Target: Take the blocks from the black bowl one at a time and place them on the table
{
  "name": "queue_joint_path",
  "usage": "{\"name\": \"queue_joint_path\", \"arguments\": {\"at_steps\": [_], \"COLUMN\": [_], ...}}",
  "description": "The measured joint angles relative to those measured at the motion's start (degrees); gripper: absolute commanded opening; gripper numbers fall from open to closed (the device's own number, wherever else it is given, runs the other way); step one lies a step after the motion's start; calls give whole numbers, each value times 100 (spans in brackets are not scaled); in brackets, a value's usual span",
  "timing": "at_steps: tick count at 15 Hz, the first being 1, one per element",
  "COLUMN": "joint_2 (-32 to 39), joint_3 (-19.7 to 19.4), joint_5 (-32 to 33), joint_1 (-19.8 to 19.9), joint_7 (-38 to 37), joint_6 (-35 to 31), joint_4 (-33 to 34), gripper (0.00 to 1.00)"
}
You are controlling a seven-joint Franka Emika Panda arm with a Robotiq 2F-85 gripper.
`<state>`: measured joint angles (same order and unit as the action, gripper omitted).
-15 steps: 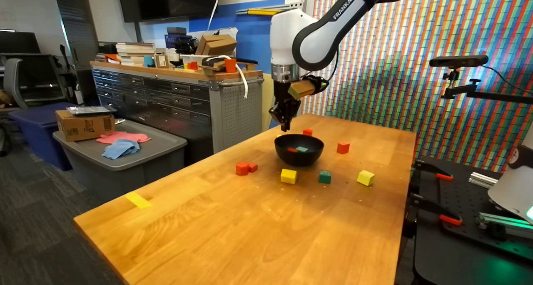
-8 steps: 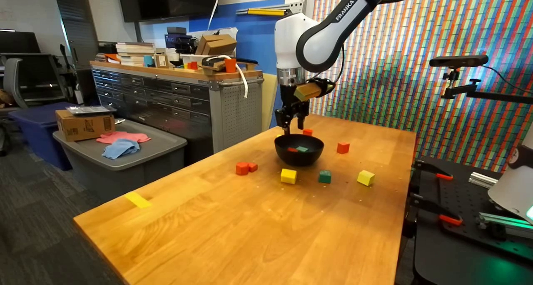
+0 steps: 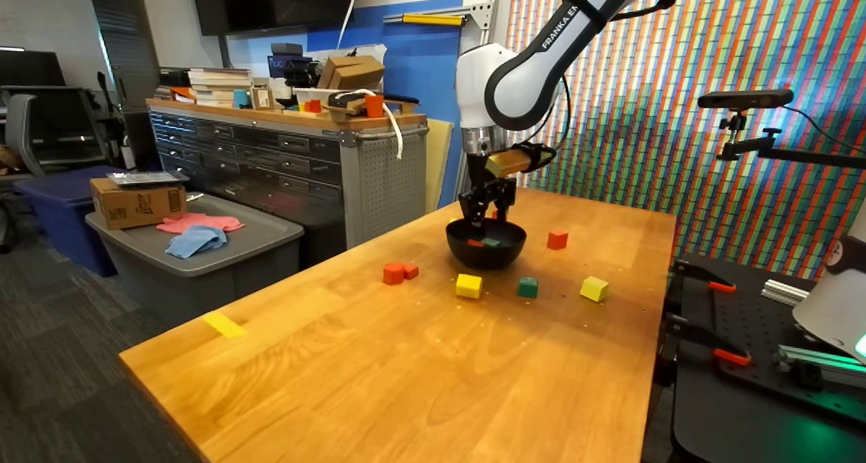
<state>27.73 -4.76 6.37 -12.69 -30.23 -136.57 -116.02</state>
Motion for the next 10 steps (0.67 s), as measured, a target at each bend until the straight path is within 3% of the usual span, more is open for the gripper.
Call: {"name": "queue_joint_path", "arguments": {"at_steps": [2, 4, 6, 8, 10], "joint_2": [102, 207, 310, 403, 485], "joint_3": [27, 28, 11, -19, -58], "joint_5": [-115, -181, -213, -215, -215], "joint_1": [11, 15, 26, 32, 34], "joint_7": [0, -13, -57, -151, -266], "joint_6": [-1, -2, -3, -3, -3], "joint_4": [24, 72, 135, 202, 270], "gripper": [37, 51, 77, 90, 90]}}
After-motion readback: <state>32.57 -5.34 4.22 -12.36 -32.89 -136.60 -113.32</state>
